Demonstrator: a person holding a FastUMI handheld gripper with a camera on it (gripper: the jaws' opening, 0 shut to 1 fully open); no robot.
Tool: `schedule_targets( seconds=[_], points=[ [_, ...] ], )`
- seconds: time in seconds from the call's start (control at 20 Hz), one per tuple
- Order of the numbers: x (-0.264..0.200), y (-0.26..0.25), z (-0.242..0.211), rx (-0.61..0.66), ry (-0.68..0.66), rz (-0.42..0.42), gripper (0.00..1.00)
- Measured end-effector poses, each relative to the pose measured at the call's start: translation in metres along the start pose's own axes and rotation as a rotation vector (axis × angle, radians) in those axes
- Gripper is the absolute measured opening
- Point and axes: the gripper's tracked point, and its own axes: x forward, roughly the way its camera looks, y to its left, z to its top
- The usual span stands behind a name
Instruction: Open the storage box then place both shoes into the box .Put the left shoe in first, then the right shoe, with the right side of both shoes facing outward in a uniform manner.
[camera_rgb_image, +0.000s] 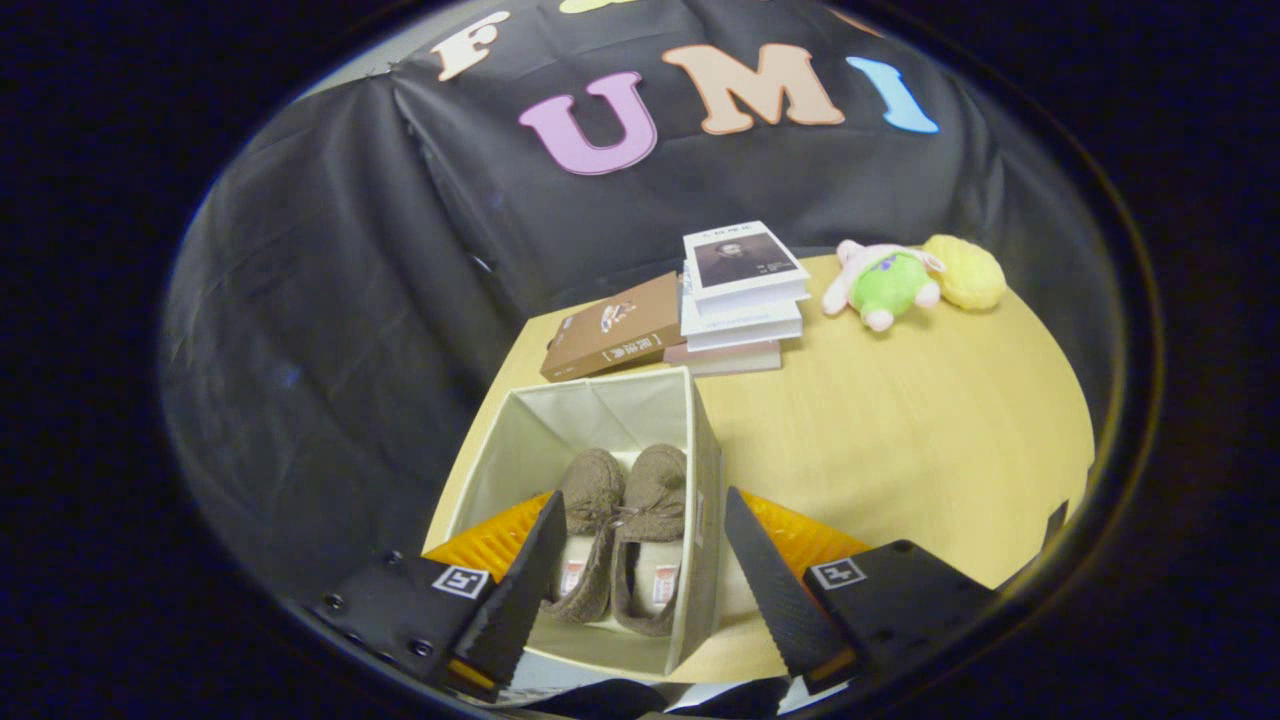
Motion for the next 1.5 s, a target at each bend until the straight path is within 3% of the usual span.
schedule_targets(
  seconds=[0.25,0.75,1.1,1.5],
  points=[
    [-0.033,-0.015,0.026,-0.089,-0.096,0.031,1.00],
    [-0.107,-0.102,0.086,-0.205,-0.332,-0.016,1.00],
    [-0.172,-0.173,0.128,-0.216,-0.555,-0.109,1.00],
    [-0.216,-0.238,0.129,-0.207,-0.655,-0.223,1.00]
  ],
)
